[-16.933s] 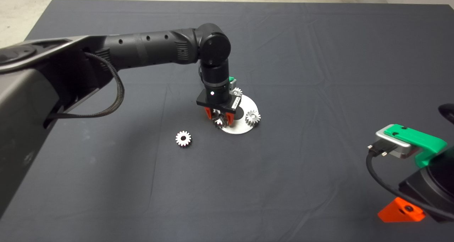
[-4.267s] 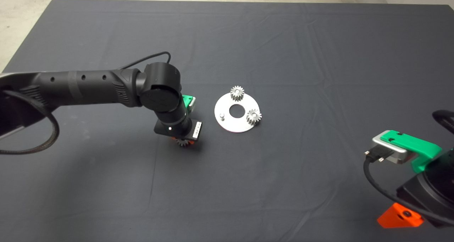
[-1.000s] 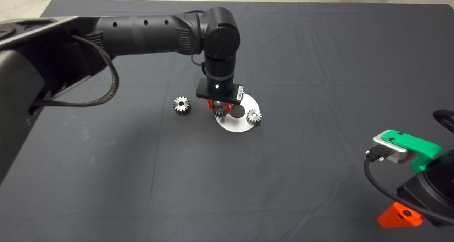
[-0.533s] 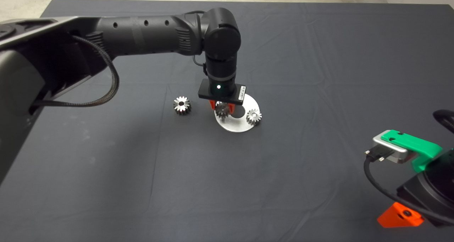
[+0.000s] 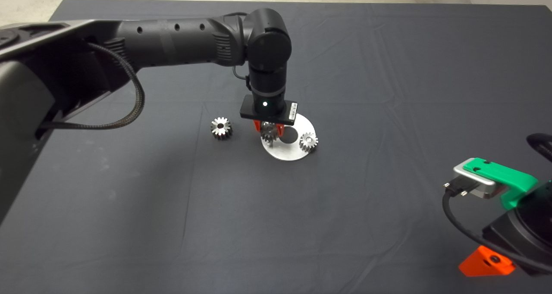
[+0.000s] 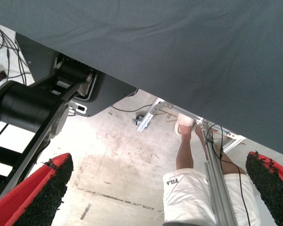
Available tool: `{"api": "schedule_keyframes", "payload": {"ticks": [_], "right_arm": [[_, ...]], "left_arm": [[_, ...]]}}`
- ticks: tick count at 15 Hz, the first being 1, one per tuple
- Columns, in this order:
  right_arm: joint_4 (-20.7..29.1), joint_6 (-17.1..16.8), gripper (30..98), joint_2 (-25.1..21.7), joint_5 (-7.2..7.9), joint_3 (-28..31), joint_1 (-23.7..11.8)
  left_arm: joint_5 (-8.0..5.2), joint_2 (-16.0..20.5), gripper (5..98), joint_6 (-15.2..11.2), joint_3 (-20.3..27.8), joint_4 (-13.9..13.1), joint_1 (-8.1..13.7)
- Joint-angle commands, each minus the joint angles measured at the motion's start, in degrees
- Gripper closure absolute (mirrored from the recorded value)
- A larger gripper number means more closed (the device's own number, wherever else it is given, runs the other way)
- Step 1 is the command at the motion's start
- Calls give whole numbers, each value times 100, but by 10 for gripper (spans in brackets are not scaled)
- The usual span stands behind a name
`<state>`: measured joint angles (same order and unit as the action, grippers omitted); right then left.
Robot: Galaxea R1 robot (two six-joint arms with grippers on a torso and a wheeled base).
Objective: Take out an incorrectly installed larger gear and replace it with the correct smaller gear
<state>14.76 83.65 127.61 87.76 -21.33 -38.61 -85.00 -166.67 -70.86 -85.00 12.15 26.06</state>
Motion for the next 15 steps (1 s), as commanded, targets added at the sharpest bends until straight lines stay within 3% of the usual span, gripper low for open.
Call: {"api": "schedule_keyframes", "payload": {"ticks": [1, 15], "right_arm": [[-149, -24, 317, -12, 479, 8, -112], [-149, -24, 317, -29, 479, 8, -112]], "left_arm": [[-16, -11, 683, 1, 21, -38, 101], [-34, 16, 684, -59, 170, -46, 75]]}}
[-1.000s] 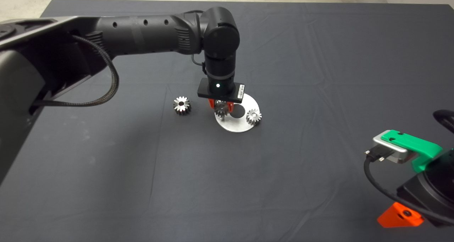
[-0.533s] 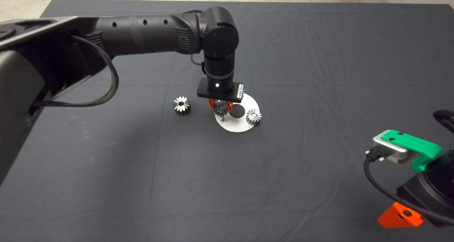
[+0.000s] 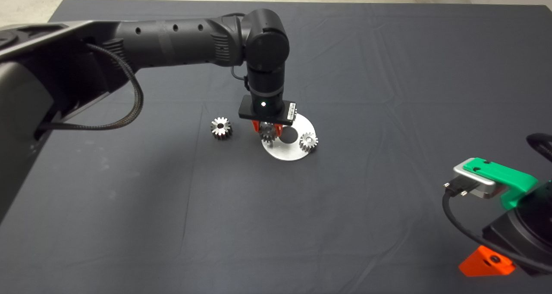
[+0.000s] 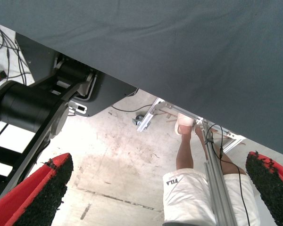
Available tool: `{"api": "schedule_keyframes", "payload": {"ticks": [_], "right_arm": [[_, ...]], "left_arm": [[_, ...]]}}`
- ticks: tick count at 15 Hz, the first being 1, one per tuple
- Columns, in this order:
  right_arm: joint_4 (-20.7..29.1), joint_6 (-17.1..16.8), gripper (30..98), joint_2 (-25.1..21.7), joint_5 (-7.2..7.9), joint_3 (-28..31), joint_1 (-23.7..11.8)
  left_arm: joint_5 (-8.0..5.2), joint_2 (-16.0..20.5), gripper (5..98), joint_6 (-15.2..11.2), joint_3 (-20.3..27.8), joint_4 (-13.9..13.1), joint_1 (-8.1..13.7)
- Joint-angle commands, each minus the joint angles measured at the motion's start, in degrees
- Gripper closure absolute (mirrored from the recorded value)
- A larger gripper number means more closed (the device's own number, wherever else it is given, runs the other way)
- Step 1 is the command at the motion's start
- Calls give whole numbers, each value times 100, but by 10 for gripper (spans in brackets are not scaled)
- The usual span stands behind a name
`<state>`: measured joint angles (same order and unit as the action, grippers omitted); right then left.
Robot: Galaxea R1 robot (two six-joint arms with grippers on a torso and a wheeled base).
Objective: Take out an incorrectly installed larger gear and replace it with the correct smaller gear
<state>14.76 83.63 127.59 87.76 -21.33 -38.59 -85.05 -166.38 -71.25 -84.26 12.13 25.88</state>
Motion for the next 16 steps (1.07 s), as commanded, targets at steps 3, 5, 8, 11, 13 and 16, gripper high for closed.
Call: {"api": "schedule_keyframes", "payload": {"ticks": [3, 5, 8, 11, 13, 16], "right_arm": [[-149, -22, 317, -21, 479, 8, -114], [-149, -22, 317, -27, 470, 8, -114], [-149, -22, 317, -27, 470, 8, -114], [-149, -22, 317, -27, 470, 8, -114], [-149, -22, 317, -27, 479, 8, -114], [-149, -22, 317, -19, 472, 8, -114]], "left_arm": [[-38, -14, 684, -20, 96, -44, 93], [-38, -14, 684, -20, 87, -35, 63], [-38, -14, 684, -20, 87, -35, 14], [-38, -5, 684, -20, 78, -35, 14], [-38, -5, 684, -20, 78, -35, 14], [-38, -5, 684, -11, 50, -18, 14]]}}
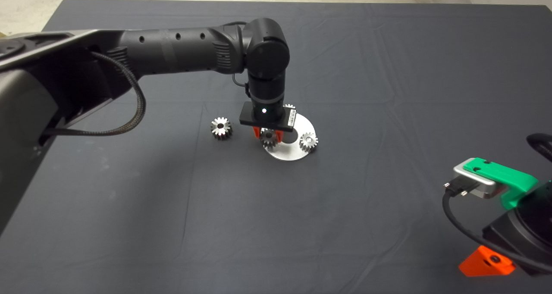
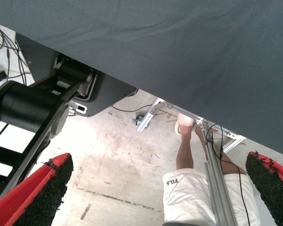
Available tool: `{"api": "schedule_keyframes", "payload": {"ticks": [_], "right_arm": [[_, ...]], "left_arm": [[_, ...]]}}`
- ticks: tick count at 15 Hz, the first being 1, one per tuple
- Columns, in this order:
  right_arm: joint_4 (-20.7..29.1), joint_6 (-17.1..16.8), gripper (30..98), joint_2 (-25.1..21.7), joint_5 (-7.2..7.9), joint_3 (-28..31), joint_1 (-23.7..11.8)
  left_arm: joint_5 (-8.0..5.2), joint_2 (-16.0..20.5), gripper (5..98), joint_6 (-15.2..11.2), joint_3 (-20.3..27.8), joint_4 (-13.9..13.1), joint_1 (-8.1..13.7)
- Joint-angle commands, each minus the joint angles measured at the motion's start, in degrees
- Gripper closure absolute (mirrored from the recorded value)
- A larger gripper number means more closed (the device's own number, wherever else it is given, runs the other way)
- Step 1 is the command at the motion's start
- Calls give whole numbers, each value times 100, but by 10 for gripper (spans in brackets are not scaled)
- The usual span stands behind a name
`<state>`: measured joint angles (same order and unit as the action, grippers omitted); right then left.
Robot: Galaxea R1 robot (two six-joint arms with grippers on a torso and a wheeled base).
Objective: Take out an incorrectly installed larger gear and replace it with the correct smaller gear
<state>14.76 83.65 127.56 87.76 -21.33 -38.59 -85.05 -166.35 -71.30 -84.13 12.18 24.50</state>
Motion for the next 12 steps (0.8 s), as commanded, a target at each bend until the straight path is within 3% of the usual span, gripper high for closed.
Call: {"api": "schedule_keyframes", "payload": {"ticks": [1, 12], "right_arm": [[-149, -24, 317, -17, 472, 8, -114], [-149, -24, 317, -16, 476, 8, -114]], "left_arm": [[-45, -8, 684, -6, 4, -14, 143], [-29, -16, 684, 38, -103, -23, 99]]}}
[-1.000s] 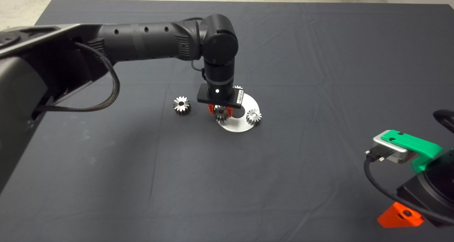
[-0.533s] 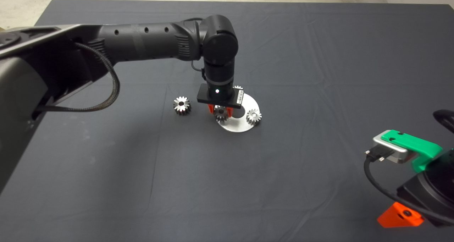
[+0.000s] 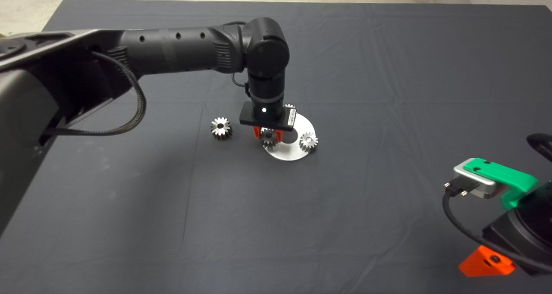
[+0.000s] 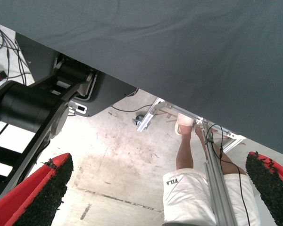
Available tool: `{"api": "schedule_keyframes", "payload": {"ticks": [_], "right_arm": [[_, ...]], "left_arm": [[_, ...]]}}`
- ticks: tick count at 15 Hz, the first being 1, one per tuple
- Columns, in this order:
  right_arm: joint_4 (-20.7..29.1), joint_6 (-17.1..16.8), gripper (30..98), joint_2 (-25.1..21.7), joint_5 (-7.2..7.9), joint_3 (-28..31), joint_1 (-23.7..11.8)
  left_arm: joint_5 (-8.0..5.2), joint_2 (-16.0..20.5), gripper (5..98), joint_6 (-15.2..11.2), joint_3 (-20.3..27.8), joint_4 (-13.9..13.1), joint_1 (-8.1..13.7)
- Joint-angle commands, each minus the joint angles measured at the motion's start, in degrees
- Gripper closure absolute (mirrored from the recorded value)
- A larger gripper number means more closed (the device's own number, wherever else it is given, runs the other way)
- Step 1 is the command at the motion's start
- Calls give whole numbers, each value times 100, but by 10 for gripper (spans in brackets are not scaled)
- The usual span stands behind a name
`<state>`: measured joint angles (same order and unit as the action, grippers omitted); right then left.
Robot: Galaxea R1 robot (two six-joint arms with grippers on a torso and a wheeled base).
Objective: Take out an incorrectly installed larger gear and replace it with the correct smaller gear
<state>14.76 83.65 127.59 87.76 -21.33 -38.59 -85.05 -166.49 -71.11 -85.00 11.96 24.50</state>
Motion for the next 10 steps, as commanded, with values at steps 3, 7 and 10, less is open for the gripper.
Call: {"api": "schedule_keyframes", "payload": {"ticks": [3, 7, 10], "right_arm": [[-149, -24, 317, -18, 479, 8, -114], [-149, -24, 317, -18, 479, 8, -114], [-149, -24, 317, -26, 479, 8, -114]], "left_arm": [[-2, -12, 684, -8, 12, -1, 108], [-2, -12, 684, -26, 29, -1, 125], [-2, -11, 684, -35, 38, -1, 127]]}}
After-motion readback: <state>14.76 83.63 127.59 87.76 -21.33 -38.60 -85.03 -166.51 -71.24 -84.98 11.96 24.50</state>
